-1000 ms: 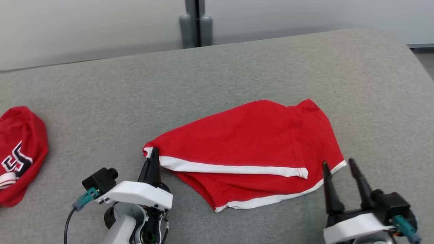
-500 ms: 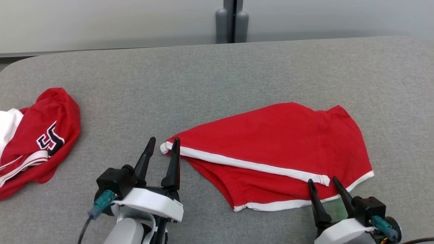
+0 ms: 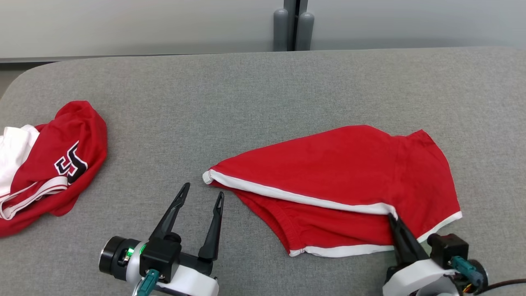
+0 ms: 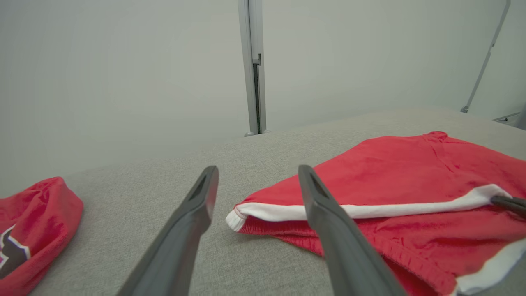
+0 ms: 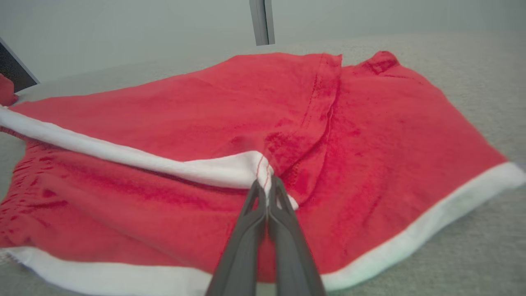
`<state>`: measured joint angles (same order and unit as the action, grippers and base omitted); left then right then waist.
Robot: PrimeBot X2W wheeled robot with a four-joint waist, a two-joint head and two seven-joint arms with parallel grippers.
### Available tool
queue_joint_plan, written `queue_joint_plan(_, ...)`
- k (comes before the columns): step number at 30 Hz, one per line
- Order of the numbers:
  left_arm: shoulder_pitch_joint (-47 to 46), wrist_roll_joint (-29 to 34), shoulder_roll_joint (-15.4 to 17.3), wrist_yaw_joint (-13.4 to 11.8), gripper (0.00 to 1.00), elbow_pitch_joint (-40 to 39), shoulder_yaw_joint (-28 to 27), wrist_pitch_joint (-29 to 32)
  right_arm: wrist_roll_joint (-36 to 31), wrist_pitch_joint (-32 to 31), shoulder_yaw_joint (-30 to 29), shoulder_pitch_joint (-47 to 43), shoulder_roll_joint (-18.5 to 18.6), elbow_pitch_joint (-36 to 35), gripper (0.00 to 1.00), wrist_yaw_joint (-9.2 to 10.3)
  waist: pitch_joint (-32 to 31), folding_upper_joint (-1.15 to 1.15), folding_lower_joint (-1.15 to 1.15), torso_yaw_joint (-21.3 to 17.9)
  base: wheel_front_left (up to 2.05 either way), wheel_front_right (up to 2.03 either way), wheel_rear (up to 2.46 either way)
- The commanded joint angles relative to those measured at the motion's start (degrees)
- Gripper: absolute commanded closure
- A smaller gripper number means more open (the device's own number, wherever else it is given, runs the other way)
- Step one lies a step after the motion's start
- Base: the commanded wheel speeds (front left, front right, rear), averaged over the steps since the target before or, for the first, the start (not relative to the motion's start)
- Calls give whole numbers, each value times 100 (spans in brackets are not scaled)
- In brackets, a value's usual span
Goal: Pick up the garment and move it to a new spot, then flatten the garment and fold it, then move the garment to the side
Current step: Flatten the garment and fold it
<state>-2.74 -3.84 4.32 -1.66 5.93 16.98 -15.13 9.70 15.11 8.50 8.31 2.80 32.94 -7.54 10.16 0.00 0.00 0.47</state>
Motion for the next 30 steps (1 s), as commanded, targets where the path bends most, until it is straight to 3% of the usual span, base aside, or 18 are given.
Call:
queue_joint_plan(1,38,45,6,-39,0,-39,-60,-2,-89,6,-71,36,39,-106,100,10,8,0,0,-17,0,0,0)
queue_joint_plan(3,105,32,-1,1,0,-23,-120,-2,-191,6,-226,-59,110,-292,100,11,21,0,0,-46,0,0,0)
queue_joint_plan(8,39,-89,115,486,0,347,-130,-2,-524,7,-698,-255,375,-734,100,11,50,0,0,-122,0,0,0)
queue_joint_plan(12,-105,-115,221,742,0,696,87,-2,-645,6,-949,-320,488,-805,100,11,48,0,0,-153,0,0,0)
queue_joint_plan(13,-174,-243,333,862,0,943,391,-1,-702,7,-1066,-323,502,-823,100,11,40,0,0,-172,0,0,0)
queue_joint_plan(15,-243,-306,403,887,0,1028,559,-3,-739,7,-1112,-314,497,-827,100,11,35,0,0,-177,0,0,0)
queue_joint_plan(16,-312,-397,507,901,0,1117,782,-2,-755,6,-1140,-299,481,-832,100,11,30,0,0,-186,0,0,0)
queue_joint_plan(17,-448,-694,744,912,0,1212,1478,-3,-780,6,-1172,-272,448,-828,100,11,19,0,0,-209,0,0,0)
queue_joint_plan(18,-448,-694,744,912,0,1212,1478,-3,-780,6,-1172,-272,448,-828,100,11,19,0,0,-209,0,0,0)
queue_joint_plan(22,-768,-1414,1185,905,0,1243,2353,-2,-796,6,-1175,-243,400,-830,100,11,20,0,0,-225,0,0,0)
queue_joint_plan(28,-1251,-1941,1350,907,1,1446,2874,-2,-789,7,-1094,-238,378,-809,100,11,63,0,0,-274,0,0,0)
queue_joint_plan(29,-1378,-2112,1336,908,58,1475,3026,-2,-752,6,-1055,-214,368,-798,100,11,73,0,0,-320,0,0,0)
queue_joint_plan(30,-1451,-2206,1332,908,80,1469,3071,-2,-736,6,-1044,-201,371,-800,100,11,81,0,0,-338,0,0,0)
